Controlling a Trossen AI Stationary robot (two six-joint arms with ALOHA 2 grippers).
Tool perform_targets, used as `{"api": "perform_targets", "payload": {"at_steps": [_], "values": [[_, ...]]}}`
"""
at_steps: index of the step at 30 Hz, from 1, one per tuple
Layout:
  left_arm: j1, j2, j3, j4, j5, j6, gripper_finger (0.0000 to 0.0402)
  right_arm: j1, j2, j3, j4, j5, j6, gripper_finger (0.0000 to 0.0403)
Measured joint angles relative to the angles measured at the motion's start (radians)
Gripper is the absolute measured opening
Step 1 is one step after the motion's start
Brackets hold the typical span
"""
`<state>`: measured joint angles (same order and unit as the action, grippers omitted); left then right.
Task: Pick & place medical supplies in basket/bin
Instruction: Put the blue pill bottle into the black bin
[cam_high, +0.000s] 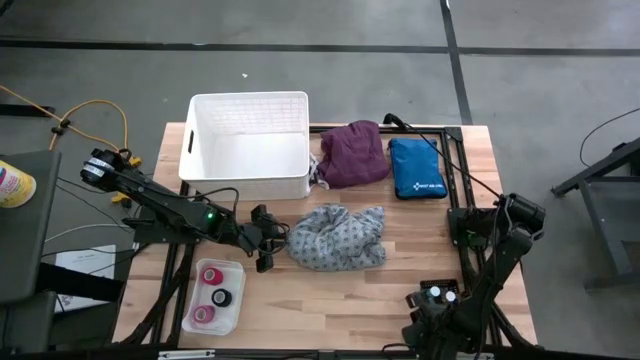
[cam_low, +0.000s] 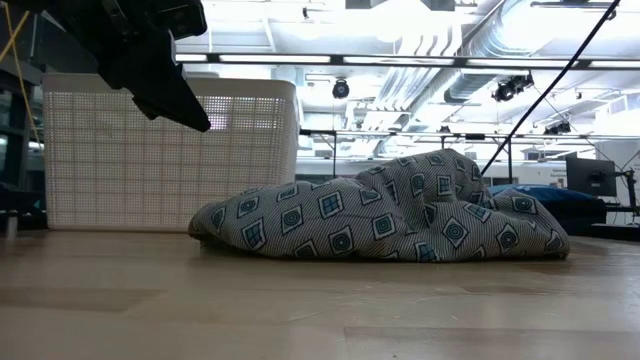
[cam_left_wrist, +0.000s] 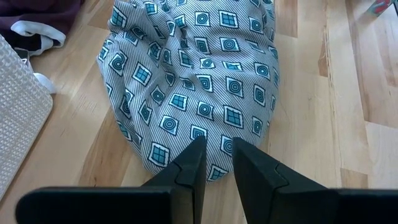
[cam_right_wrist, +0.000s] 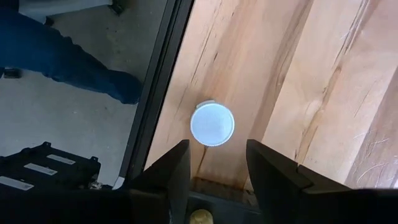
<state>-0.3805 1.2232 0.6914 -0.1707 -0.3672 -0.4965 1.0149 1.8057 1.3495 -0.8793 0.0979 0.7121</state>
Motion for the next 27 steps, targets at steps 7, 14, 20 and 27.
{"api": "perform_targets", "payload": {"at_steps": [7, 14, 20, 27], "values": [[0.0, 0.0, 0.0, 0.0, 0.0, 0.0, 0.0074, 0.0, 0.0, -0.005, 0.001, 0.005, 0.025, 0.0144], [0.0, 0.0, 0.0, 0.0, 0.0, 0.0, 0.0074, 0.0, 0.0, -0.027, -0.001, -0.01, 0.067, 0.0144], [0.0, 0.0, 0.0, 0.0, 0.0, 0.0, 0.0074, 0.0, 0.009, -0.027, 0.02, -0.012, 0.07, 0.0144], [0.0, 0.0, 0.0, 0.0, 0.0, 0.0, 0.0074, 0.0, 0.046, -0.027, 0.032, -0.035, 0.053, 0.0144]]}}
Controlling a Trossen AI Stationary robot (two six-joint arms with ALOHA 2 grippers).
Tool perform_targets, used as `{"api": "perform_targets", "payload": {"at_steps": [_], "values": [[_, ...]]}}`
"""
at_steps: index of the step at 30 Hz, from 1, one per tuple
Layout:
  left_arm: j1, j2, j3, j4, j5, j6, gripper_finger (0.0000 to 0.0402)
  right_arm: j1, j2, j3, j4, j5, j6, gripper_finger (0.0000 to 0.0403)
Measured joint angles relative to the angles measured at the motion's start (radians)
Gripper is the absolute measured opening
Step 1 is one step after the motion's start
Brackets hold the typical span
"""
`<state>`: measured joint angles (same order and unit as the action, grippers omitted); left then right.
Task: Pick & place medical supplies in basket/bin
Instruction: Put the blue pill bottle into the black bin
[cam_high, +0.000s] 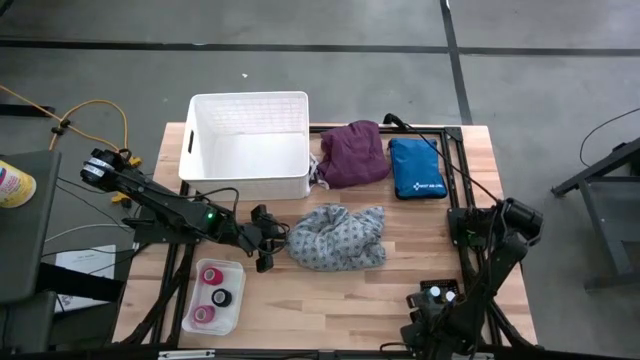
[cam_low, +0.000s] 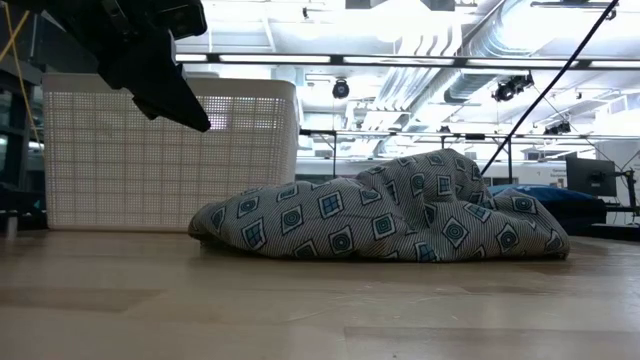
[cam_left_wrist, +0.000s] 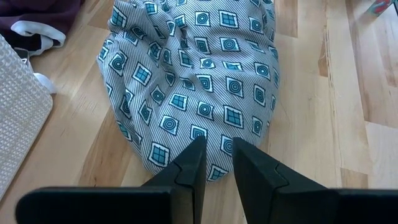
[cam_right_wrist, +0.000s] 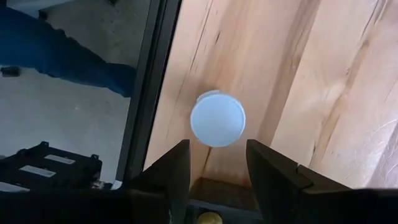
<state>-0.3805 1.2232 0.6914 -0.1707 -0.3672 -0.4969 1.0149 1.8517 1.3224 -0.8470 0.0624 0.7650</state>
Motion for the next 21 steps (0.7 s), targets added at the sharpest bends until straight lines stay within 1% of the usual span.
{"api": "perform_targets", "payload": {"at_steps": [15, 21], "values": [[0.0, 0.0, 0.0, 0.0, 0.0, 0.0, 0.0074, -0.003, 0.002, 0.0, 0.033, 0.037, -0.002, 0.0144], [0.0, 0.0, 0.0, 0.0, 0.0, 0.0, 0.0074, -0.022, 0.002, 0.0, 0.05, 0.041, -0.01, 0.0144]]}}
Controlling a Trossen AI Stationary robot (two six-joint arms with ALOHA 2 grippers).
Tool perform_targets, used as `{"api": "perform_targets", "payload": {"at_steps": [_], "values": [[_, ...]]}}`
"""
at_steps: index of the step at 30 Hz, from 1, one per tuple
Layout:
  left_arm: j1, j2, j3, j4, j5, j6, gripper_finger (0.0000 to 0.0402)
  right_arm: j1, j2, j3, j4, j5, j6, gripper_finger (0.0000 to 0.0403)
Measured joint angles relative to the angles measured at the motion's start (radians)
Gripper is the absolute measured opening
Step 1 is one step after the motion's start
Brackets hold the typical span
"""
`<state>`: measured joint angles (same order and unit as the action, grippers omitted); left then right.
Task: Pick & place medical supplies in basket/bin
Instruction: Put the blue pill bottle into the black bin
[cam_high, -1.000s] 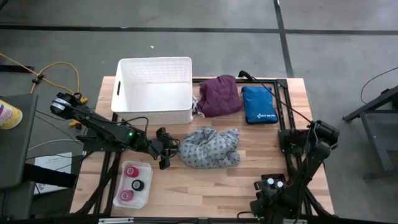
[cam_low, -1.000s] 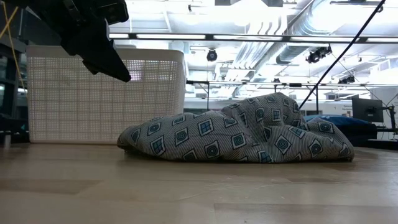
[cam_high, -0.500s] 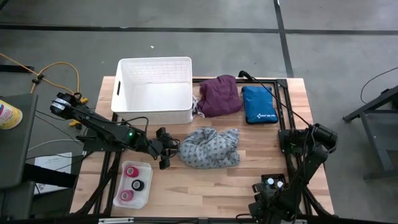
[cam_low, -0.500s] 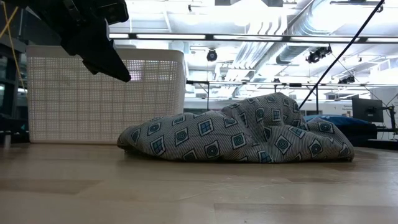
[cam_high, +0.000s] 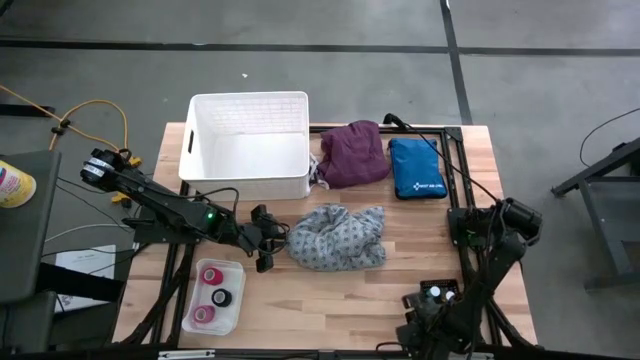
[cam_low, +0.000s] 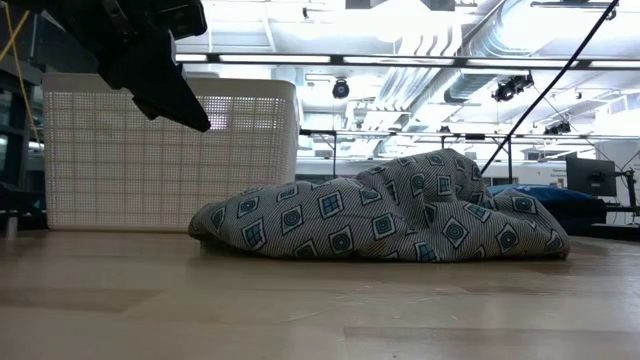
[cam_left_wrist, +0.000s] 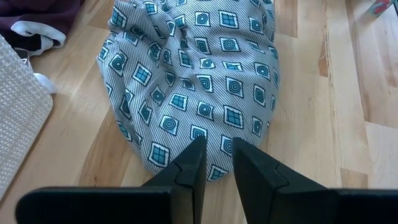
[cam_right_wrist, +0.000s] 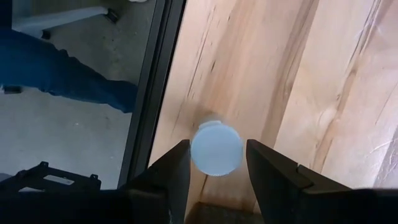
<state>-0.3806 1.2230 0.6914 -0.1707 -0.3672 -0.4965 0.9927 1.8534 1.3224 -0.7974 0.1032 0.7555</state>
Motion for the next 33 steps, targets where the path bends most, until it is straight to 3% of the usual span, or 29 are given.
{"api": "perform_targets", "payload": {"at_steps": [33], "values": [[0.0, 0.0, 0.0, 0.0, 0.0, 0.0, 0.0074, -0.02, 0.0, 0.0, 0.022, -0.008, 0.0, 0.0144]]}}
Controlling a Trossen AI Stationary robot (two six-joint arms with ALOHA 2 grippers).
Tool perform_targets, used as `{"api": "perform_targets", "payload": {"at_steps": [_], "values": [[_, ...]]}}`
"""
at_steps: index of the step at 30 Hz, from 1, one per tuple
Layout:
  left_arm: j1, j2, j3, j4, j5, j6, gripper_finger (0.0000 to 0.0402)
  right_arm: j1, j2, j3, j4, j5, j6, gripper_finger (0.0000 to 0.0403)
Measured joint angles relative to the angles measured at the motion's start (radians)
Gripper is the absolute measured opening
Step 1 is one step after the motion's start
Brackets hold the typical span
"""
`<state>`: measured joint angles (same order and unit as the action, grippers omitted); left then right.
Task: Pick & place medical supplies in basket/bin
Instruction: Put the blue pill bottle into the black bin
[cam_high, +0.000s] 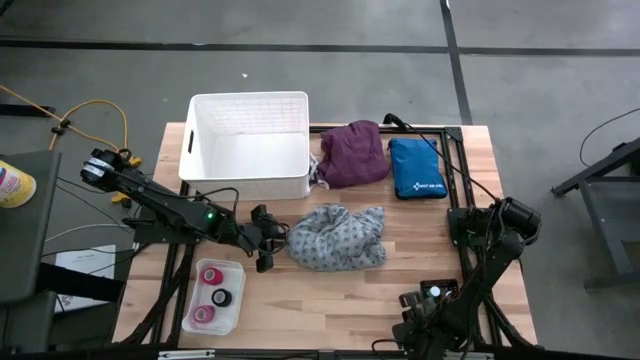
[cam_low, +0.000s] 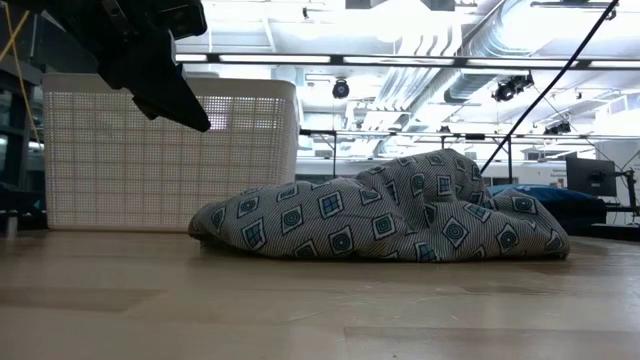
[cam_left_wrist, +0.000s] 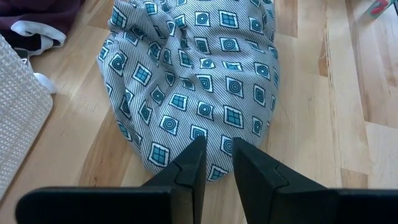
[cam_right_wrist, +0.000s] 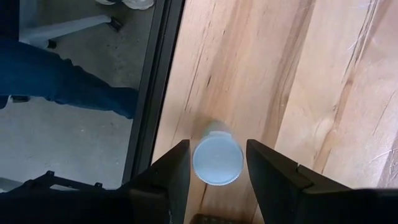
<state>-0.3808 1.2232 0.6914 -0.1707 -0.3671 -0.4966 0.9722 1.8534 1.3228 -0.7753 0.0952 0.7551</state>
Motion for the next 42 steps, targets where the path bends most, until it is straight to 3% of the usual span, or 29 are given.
{"api": "perform_targets", "payload": {"at_steps": [20, 29, 42], "values": [[0.0, 0.0, 0.0, 0.0, 0.0, 0.0, 0.0074, 0.0, 0.0, 0.0, 0.0, -0.001, 0.0, 0.0143], [0.0, 0.0, 0.0, 0.0, 0.0, 0.0, 0.0074, 0.0, 0.0, 0.001, 0.0, -0.001, 0.0, 0.0101], [0.0, 0.0, 0.0, 0.0, 0.0, 0.0, 0.0074, 0.0, -0.001, 0.001, -0.001, -0.016, 0.0, 0.0101]]}}
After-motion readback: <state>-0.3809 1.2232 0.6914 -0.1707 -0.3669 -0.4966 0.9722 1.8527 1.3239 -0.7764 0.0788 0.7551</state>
